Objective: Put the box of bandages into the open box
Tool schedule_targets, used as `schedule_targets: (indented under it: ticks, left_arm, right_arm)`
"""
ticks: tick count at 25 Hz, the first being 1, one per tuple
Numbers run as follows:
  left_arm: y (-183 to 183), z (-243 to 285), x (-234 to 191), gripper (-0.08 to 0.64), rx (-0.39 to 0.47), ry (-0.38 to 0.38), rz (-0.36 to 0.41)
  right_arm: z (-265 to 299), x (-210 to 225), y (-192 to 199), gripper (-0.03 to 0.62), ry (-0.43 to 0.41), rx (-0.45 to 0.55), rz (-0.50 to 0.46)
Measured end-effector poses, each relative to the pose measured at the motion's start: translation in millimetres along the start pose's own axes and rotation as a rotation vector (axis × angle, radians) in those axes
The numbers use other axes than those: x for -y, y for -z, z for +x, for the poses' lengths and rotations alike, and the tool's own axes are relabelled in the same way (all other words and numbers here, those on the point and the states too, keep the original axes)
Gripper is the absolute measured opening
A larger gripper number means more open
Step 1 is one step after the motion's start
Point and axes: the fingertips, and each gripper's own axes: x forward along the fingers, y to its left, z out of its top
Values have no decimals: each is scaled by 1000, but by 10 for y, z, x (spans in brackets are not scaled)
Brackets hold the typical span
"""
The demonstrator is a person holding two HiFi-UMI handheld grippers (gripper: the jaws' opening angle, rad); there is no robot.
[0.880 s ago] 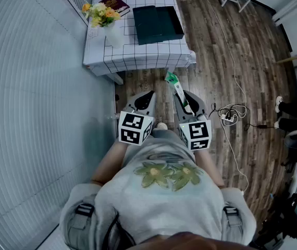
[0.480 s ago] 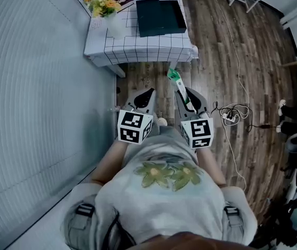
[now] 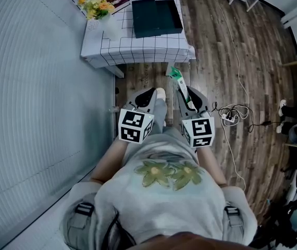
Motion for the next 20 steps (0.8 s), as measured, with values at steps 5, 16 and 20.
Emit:
schedule_targets:
  ticks: [5,16,20]
  left_arm:
    - [-82,187,-73,6,-21,1,3]
    - [-474,914,-428,6,-27,2,-10]
    - [-729,1167,-603,7,-19,1,-17]
  right_arm:
    - [132,164,-86,92,1,6,8]
    - [737,627,-243,92,-13,-24,8]
    - [995,837,-438,92,-16,-21,-5]
